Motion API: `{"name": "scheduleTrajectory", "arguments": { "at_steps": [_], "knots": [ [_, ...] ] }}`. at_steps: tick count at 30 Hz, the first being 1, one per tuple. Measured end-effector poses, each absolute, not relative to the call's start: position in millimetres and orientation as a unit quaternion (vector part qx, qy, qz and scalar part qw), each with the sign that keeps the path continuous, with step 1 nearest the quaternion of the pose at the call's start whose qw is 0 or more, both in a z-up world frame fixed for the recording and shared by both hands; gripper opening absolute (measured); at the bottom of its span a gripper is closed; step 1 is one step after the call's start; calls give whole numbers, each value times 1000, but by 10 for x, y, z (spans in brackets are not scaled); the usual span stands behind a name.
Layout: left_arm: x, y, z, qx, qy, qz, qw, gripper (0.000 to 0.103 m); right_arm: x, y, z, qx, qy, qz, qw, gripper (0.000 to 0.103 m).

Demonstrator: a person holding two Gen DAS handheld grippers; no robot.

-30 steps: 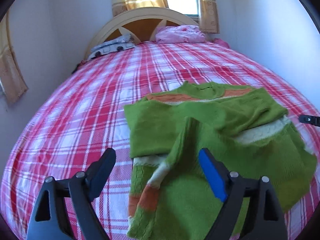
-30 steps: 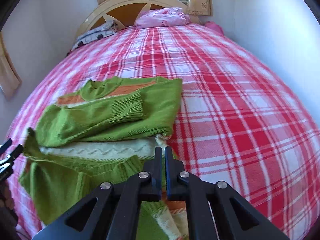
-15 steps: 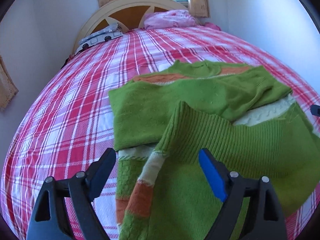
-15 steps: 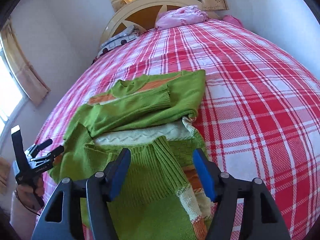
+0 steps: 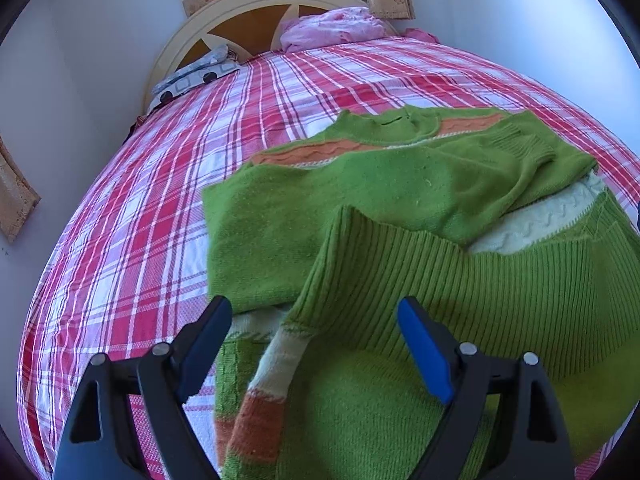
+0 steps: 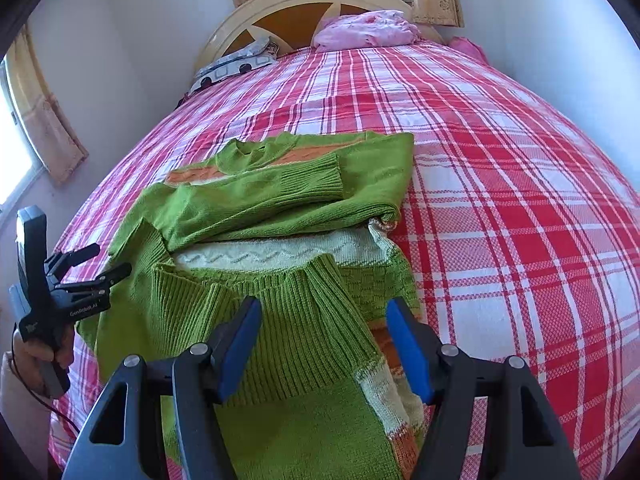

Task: Fold small clothes

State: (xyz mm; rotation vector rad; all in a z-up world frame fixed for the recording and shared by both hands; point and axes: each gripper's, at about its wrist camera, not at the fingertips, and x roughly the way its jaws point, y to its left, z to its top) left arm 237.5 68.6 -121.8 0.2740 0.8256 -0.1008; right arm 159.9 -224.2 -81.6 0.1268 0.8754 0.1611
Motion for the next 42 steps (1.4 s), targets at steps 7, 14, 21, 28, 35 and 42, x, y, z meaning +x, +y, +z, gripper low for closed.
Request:
{"name": "scheduleTrajectory", "arguments": {
  "at_steps": [7,14,21,28,35,42],
  "knots": [
    [2416,589,-1272,140,407,-61,901,87,1577,-2234,-790,59,421,74,902,66],
    [2450,507,-1299,127,420,-87,894,63,1519,-2331,-743,51,414,61,907,66],
    [2461,437,-1326,123,418,-115,893,47,1523,-2374,-770,18,416,43,908,66],
    [2554,522,-1335,87,434,-120,889,58,1690,-2336,-890,-3,430,61,901,66],
    [2574,621,-1381,63,435,-120,890,71,1862,-2137,-1075,-25,450,94,888,66],
    [2501,546,-1386,69,421,-148,892,37,1938,-2009,-1135,-44,462,110,879,27]
  ]
}}
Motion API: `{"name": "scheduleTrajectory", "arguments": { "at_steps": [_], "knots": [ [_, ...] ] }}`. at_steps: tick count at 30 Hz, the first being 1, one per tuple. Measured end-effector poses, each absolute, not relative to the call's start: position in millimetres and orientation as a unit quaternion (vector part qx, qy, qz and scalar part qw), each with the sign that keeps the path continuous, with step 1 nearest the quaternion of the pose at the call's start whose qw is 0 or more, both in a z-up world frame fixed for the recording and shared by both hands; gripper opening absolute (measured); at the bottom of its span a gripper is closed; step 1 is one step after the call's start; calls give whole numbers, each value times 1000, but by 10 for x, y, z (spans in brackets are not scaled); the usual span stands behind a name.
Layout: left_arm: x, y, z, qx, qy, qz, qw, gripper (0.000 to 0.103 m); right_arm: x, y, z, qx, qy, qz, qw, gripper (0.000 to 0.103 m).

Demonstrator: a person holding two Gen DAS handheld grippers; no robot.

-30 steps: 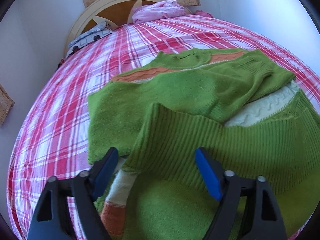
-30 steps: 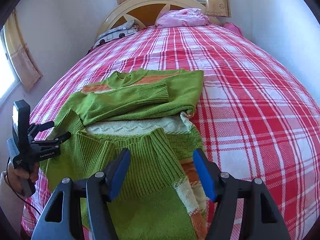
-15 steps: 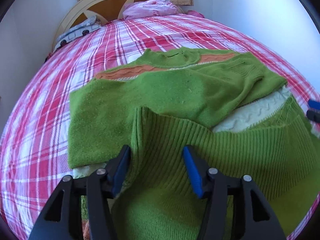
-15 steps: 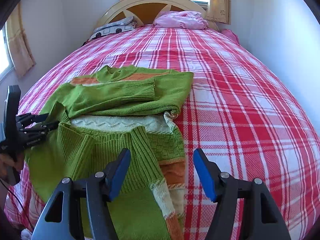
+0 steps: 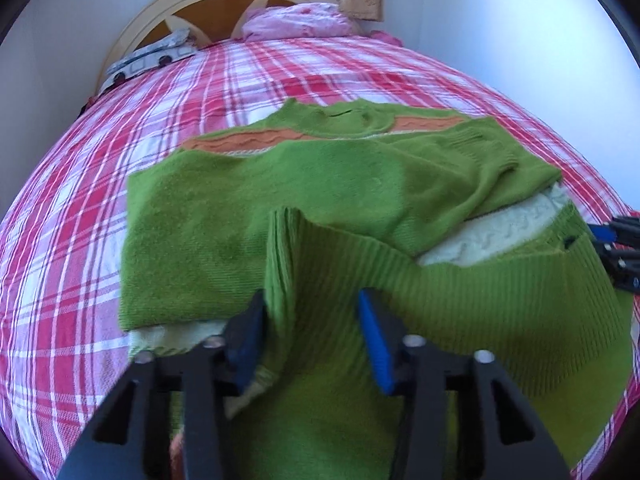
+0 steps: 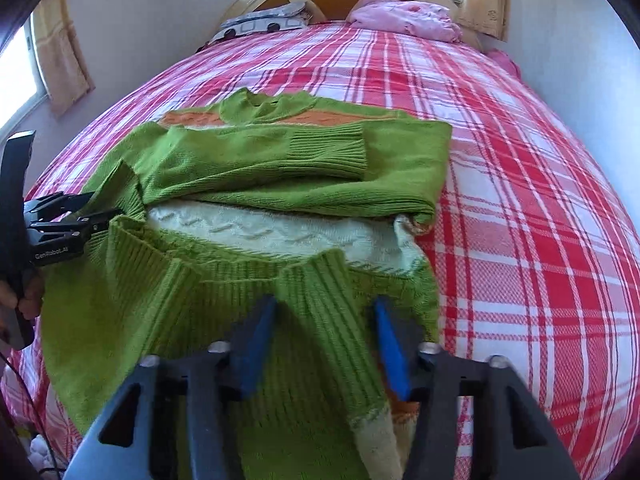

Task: Fold small clothes

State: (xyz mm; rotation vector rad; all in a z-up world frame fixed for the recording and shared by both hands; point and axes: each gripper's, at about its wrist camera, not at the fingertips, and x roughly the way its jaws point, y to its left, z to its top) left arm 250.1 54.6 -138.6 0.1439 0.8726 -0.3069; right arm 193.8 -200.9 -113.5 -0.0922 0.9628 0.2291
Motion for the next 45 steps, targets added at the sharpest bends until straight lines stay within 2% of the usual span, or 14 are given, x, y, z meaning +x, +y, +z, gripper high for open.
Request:
{"name": "scheduleTrajectory", "arguments": {
  "at_steps": [2,4,9,45],
  "knots": [
    [2483,505,-1380,73,417,-152,893,28,1936,-1967,-1119,-53,462,110,879,20],
    [2468,480,-1378,77,414,-152,894,24,1914,-1945,-1105,-58,459,105,880,11],
    [2441,522,-1374,59,408,-144,900,15,1857,-1944,-1029,-60,444,87,890,7],
    [2258,1133,-630,-61,318,-98,941,13,1720,-1883,-162,-77,347,30,934,7]
  ]
}}
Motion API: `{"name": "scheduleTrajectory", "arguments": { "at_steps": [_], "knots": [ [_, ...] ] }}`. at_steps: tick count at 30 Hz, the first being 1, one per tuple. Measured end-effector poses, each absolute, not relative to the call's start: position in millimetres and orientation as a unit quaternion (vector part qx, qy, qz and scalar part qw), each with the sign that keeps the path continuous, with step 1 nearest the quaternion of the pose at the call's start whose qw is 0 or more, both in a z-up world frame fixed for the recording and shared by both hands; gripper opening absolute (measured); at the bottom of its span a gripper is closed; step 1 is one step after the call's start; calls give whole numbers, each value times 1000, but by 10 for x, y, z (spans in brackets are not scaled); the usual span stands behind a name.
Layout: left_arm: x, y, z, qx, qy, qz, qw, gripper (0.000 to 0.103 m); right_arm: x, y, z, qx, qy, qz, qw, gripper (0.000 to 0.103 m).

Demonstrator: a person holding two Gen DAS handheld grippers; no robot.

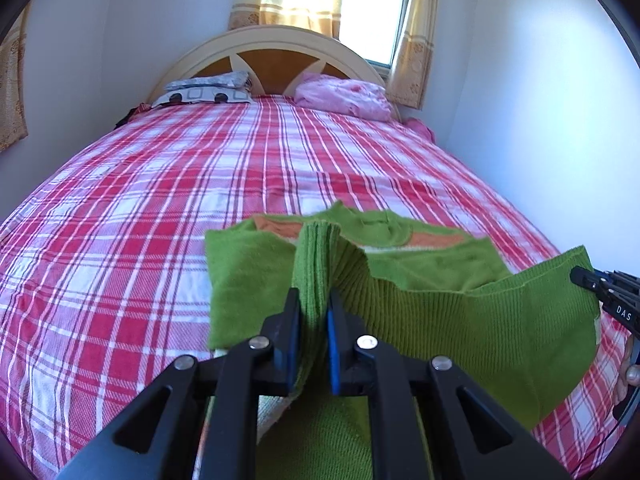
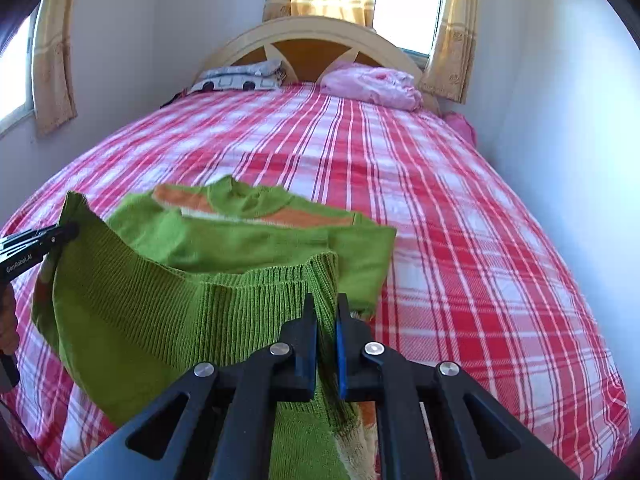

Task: Fold small clothes

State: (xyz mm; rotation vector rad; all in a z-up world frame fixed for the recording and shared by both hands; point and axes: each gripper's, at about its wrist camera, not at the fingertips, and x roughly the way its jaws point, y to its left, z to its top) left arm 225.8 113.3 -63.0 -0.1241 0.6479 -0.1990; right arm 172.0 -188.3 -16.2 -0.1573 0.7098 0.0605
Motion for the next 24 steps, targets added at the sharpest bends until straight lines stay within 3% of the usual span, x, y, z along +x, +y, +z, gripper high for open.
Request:
{"name": "scheduleTrajectory", "arguments": {
  "at_steps": [15,24],
  "knots": [
    [2965,1254,-448,-85,299,-58,949,13,2496,-1881,72,-57,311,22,949,7],
    [3622,1261,-655,-84,316,-28,945,13,3266,-1709,-54,-84,296,11,951,7]
  ]
}}
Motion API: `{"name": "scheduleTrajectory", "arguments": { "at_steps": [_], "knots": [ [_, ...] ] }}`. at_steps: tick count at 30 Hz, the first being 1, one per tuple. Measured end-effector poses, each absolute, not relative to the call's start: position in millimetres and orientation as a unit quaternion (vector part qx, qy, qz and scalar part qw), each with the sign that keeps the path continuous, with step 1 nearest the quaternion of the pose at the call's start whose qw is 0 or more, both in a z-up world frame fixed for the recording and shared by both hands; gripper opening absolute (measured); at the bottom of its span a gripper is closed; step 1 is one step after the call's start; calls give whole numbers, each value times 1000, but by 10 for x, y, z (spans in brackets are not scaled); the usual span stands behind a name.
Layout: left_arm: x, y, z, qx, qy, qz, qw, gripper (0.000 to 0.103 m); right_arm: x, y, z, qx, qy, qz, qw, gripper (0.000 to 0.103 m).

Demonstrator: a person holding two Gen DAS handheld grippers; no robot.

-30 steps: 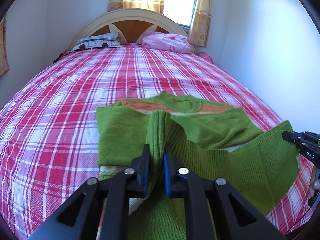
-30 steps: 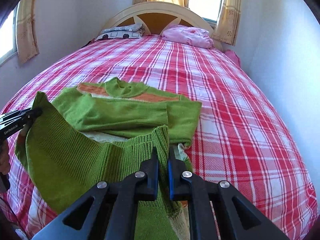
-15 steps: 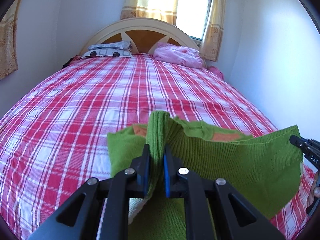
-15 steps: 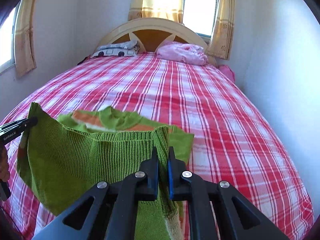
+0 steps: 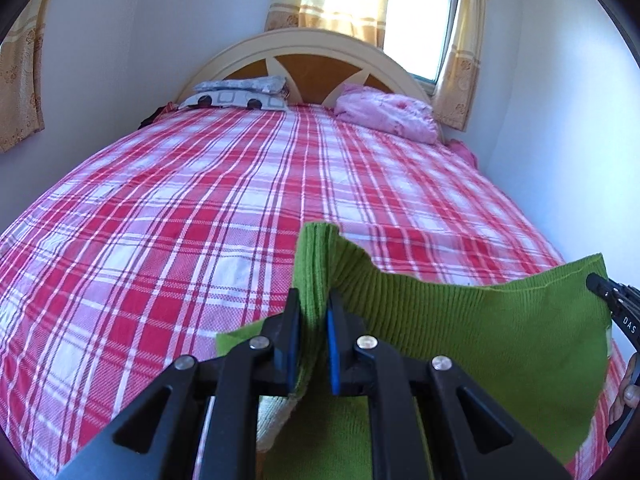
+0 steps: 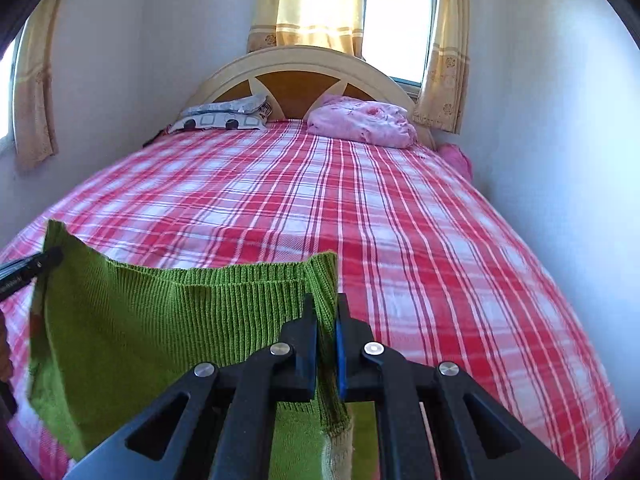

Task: Fold small clothes

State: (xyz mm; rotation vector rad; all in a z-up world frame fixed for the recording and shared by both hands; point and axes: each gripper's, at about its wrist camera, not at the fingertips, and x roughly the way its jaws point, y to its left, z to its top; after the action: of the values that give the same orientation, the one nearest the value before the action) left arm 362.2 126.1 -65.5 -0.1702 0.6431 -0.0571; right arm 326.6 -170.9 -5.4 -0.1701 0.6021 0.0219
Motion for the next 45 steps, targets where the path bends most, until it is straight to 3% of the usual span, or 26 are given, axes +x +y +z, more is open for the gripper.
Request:
{"name": "scheduleTrajectory", "arguments": {
  "at_steps": [6,9,12,19,26,28,30,31,36,45],
  "knots": [
    [3985,1181,-1052,-68,351,9,934,13,3734,-1681,-499,-109,321,-12,941,6],
    [4081,1168,-1224,-46,365,43,929,6,3906,-1691,-751,-129,337,-27,932,7],
    [4161,1321,-1343,-87,398,46,912,9,4032,-1744,-979,-136,359,-40,923,7],
    [4151,1273,-1332,-74,400,48,912,8,4270,-1878,-1230,-114,412,-44,903,7],
    [3877,1165,-1030,-37,378,28,925,10,4243,-1756,-1226,-155,409,-54,897,10],
    [3631,1075,-889,-9,364,9,931,19,4120,-1825,-1034,-123,384,-33,914,10],
    [3465,1023,-836,14,358,7,934,50,3854,-1907,-735,-93,342,-31,935,15],
    [3335,1017,-818,19,354,5,935,55,3718,-1927,-619,-87,328,-33,940,15],
    [2873,1010,-878,5,357,-7,934,57,2895,-2077,-342,-71,308,-31,948,15],
    [2536,756,-1205,9,388,-2,922,57,2182,-1959,-919,-67,404,20,912,15]
  ]
}}
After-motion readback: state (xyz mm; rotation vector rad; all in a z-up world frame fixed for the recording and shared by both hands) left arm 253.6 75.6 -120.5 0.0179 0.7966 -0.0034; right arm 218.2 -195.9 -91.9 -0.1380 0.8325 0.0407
